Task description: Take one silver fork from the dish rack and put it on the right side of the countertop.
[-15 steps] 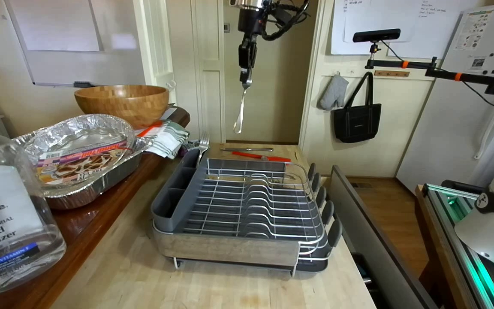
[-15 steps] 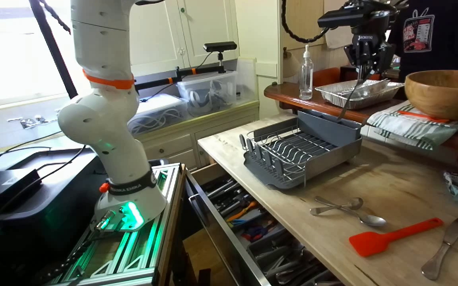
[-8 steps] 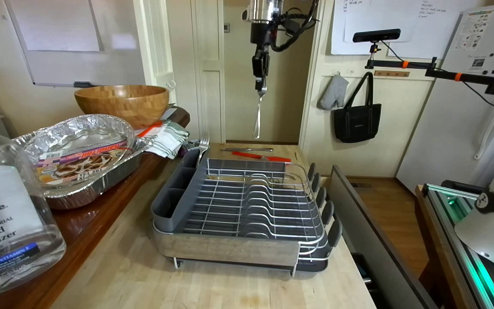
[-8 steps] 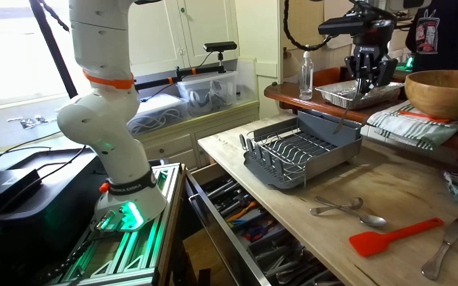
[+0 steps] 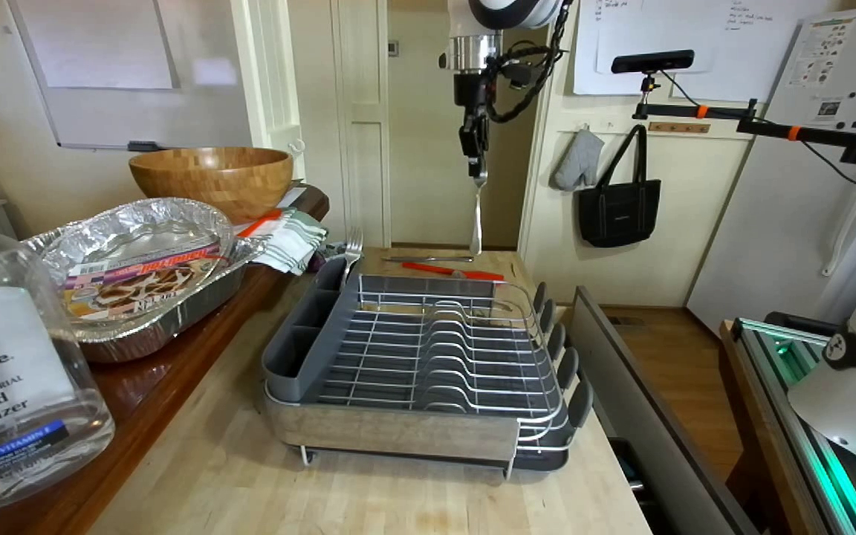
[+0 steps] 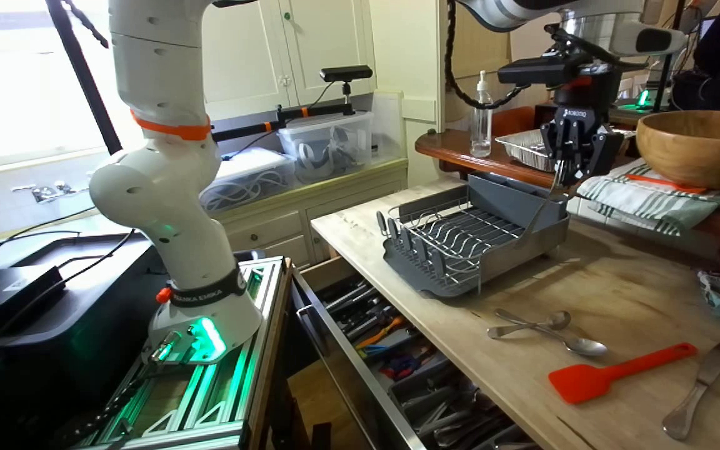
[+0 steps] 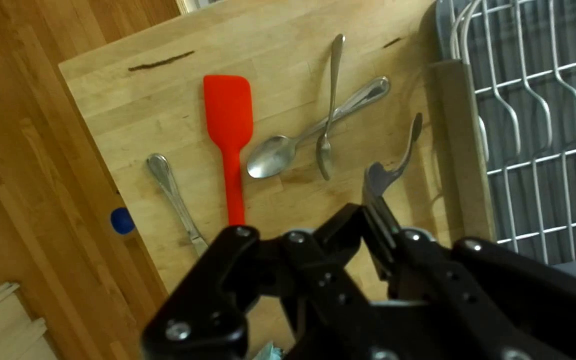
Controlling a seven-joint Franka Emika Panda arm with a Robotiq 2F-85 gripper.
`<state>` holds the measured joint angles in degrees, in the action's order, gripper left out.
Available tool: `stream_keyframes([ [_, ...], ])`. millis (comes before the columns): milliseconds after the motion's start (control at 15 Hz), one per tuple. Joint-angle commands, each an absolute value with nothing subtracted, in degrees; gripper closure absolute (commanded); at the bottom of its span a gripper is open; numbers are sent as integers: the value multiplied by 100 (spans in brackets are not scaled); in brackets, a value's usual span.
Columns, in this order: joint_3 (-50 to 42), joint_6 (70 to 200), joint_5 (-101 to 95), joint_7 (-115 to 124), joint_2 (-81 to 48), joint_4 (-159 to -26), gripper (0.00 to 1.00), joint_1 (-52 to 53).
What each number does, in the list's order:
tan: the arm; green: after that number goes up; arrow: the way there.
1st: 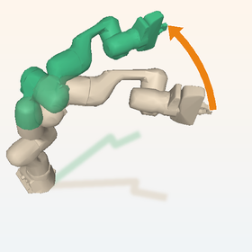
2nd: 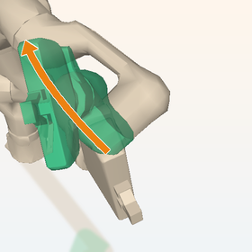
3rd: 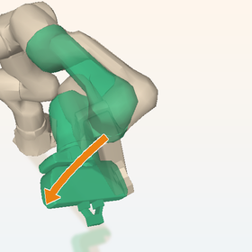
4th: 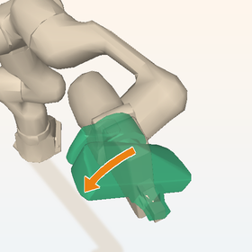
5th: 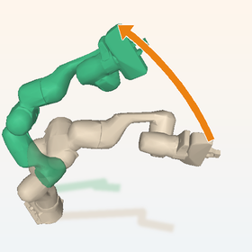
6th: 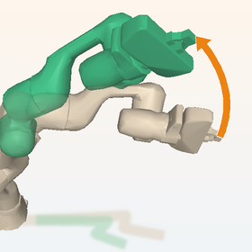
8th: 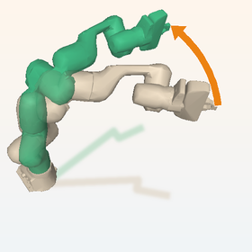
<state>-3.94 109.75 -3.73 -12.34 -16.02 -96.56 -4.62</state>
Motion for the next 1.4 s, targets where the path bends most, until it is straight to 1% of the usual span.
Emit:
stream_keyframes([
  [0,-435,10892,-533,-1028,-1530,-9927,98,-493],
  [667,-526,11129,-638,-520,-1695,-10597,98,-510],
  [1333,-695,11470,-882,130,-1953,-10828,98,-504],
])
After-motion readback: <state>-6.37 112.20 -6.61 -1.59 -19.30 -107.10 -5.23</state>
